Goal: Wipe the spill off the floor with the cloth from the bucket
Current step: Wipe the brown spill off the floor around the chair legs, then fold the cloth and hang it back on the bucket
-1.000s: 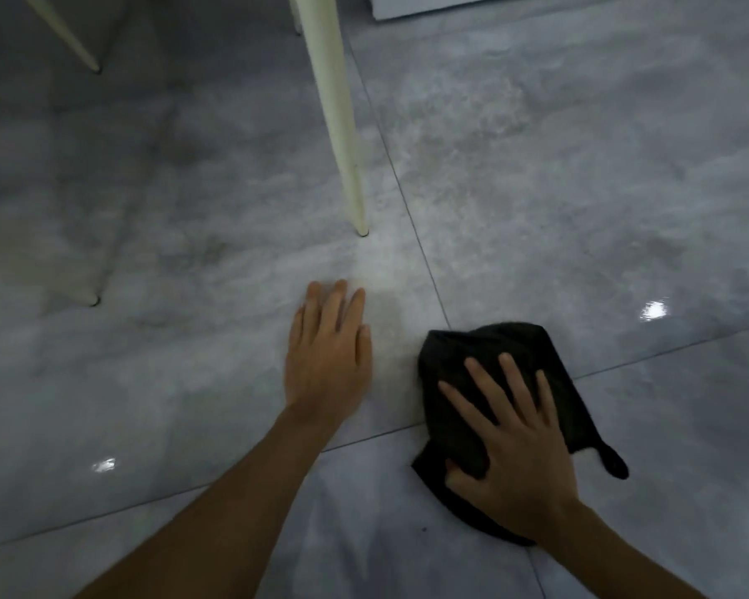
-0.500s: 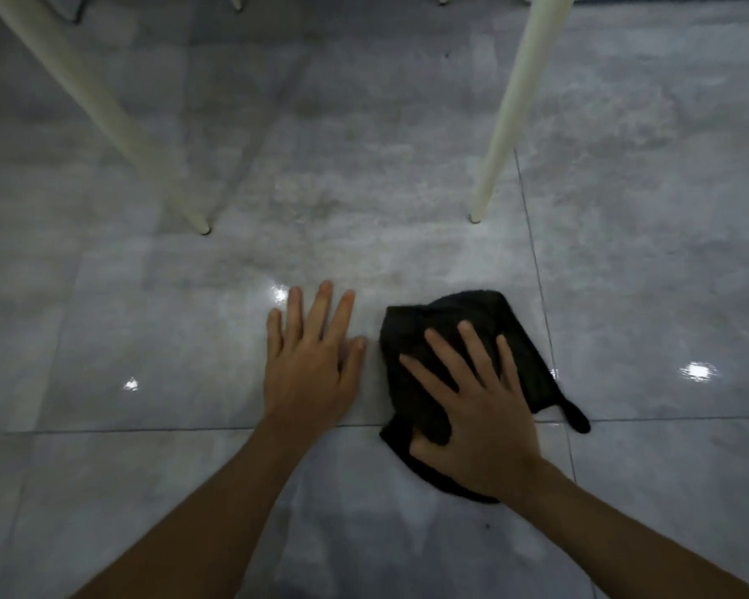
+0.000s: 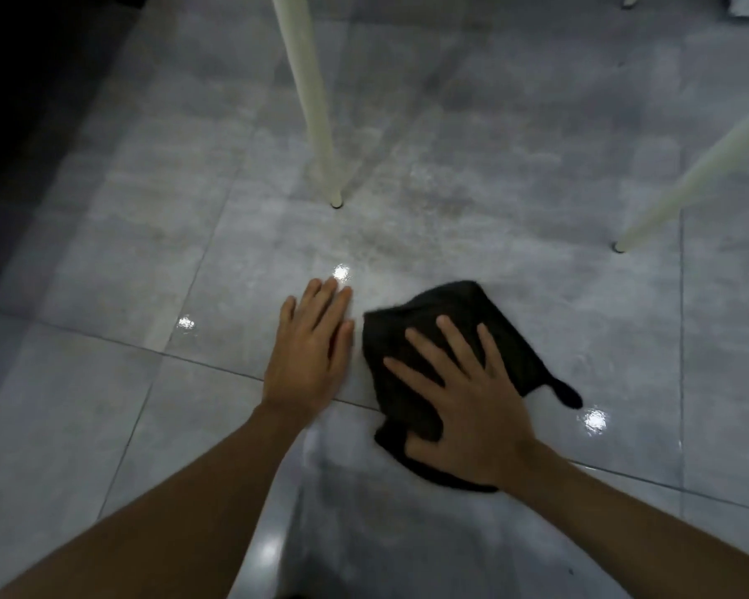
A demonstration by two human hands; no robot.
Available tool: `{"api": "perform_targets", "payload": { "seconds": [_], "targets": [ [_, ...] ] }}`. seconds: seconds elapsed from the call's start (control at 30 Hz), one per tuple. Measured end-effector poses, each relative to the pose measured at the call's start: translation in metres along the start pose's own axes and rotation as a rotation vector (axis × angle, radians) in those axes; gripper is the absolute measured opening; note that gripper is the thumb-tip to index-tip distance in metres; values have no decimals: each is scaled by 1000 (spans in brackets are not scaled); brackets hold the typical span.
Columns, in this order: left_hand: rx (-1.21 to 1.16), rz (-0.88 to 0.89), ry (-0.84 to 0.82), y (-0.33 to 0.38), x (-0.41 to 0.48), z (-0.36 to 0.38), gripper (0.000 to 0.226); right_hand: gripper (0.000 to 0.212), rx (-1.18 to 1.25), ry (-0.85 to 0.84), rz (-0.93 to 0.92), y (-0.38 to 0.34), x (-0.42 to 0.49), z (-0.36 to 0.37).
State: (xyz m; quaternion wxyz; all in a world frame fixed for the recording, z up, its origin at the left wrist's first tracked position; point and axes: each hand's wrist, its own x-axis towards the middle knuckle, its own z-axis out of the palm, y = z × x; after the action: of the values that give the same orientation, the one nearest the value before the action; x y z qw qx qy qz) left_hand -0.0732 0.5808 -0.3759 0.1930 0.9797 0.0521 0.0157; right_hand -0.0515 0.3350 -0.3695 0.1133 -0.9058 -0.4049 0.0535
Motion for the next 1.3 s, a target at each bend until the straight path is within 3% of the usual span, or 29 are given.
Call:
{"api": "perform_targets", "payload": {
  "seconds": [0.13,0.23,0.37,0.47,0.6,0.7,0.8,0.87,0.93,1.03,1.13,1.3],
  "targets": [
    [-142,-73,49,1,3,-2,46,84,14,10,376,-32,66,0],
    [-304,-180,102,3,2,-13,43,81,35,-15,304,-66,67,8],
    [-244,-151,198,12,6,-26,34,79,55,-6,159,-57,2,10],
    [-220,-164,134,42,4,-22,50,86,62,5,313,-40,-34,-1],
    [-181,-15,21,85,-16,5,67,71,284,265,512,-8,-31,-28],
    [-258,-7,34,100,-20,16,55,79,348,304,811,17,-15,-35],
    [-263,53,57,105,-16,16,34,72,265,224,824,18,-15,-23],
    [-241,118,15,112,-10,14,32,54,330,313,790,17,-22,-21],
    [-240,195,-4,124,-2,12,28,32,542,416,806,20,-28,-28],
    [-312,228,-53,156,15,16,32,16,773,584,881,28,-43,-44],
    [-380,328,-109,204,35,19,36,18,763,811,946,40,-66,-67],
    [-498,513,-217,311,61,15,41,24,545,1134,1090,76,-119,-120]
  ]
}}
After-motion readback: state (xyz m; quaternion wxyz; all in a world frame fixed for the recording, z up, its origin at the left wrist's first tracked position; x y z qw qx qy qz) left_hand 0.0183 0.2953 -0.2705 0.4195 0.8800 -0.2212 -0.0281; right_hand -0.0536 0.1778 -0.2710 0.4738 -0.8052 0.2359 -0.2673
